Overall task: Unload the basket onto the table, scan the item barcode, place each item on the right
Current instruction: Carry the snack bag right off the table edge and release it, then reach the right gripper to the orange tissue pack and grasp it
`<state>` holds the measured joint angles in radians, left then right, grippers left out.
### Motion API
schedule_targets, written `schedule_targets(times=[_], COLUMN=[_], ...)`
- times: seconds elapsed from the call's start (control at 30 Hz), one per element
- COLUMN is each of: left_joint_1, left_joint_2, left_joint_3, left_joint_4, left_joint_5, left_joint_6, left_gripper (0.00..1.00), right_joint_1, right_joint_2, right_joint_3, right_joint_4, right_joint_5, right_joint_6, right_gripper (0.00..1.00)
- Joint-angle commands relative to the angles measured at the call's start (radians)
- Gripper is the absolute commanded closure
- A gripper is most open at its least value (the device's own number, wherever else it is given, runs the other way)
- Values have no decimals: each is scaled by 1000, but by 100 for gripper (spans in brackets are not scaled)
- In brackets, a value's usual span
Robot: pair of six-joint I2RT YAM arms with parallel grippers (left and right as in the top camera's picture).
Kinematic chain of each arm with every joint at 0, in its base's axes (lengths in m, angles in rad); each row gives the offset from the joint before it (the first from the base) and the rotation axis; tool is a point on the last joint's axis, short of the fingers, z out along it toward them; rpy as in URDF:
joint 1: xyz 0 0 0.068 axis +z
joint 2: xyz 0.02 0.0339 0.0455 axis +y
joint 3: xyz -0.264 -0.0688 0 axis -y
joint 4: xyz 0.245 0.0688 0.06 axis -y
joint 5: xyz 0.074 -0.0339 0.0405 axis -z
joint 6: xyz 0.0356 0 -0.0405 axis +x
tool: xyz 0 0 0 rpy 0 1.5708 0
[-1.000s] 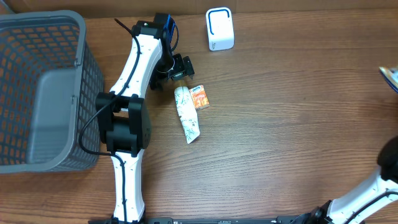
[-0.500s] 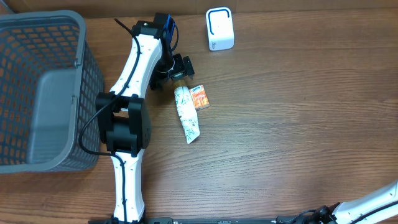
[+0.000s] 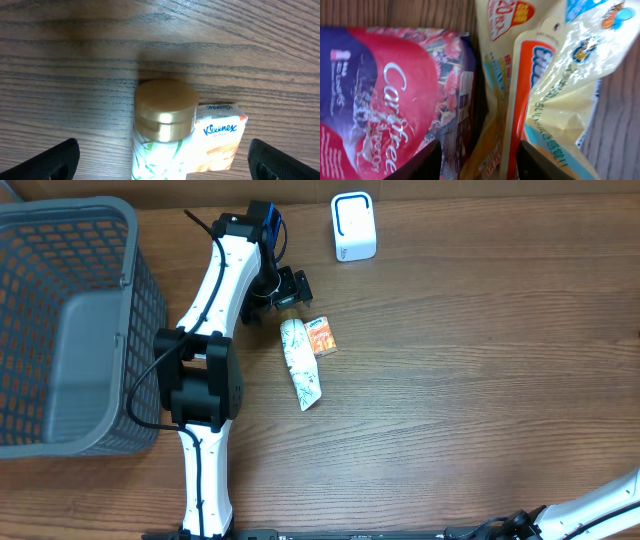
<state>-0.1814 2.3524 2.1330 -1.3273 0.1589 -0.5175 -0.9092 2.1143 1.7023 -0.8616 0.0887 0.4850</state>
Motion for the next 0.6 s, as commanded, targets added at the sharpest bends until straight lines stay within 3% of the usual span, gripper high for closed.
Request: schedule_targets(times=[0.0,0.1,0.27,0.43,0.5,0.57], left_joint_1=[4,5,4,4,5,4], left_joint_2=[-18,-18,-18,-18,-18,-18], left_joint_3=[-4,-4,-4,-4,-4,-4], left_joint_4=[1,1,1,1,1,1], left_joint_5=[-13,-13,-13,-13,-13,-13], left_joint_6=[-2,-2,-2,-2,-2,-2], left_gripper=[0,0,0,0,0,0], right_joint_1=[17,44,140,313,394,485], right_joint_2=[-26,-77,-224,-272,-271,-271], right_joint_3=[68,124,152,151,148,137], right_joint_4=[-31,-64,-76,-113,-142,-151], right_joint_5=[-207,-240,-365,-633,-642,-641], right_joint_6=[-48,-44,-41,-49,-53,-108], right_gripper=[50,43,21,14,8,8])
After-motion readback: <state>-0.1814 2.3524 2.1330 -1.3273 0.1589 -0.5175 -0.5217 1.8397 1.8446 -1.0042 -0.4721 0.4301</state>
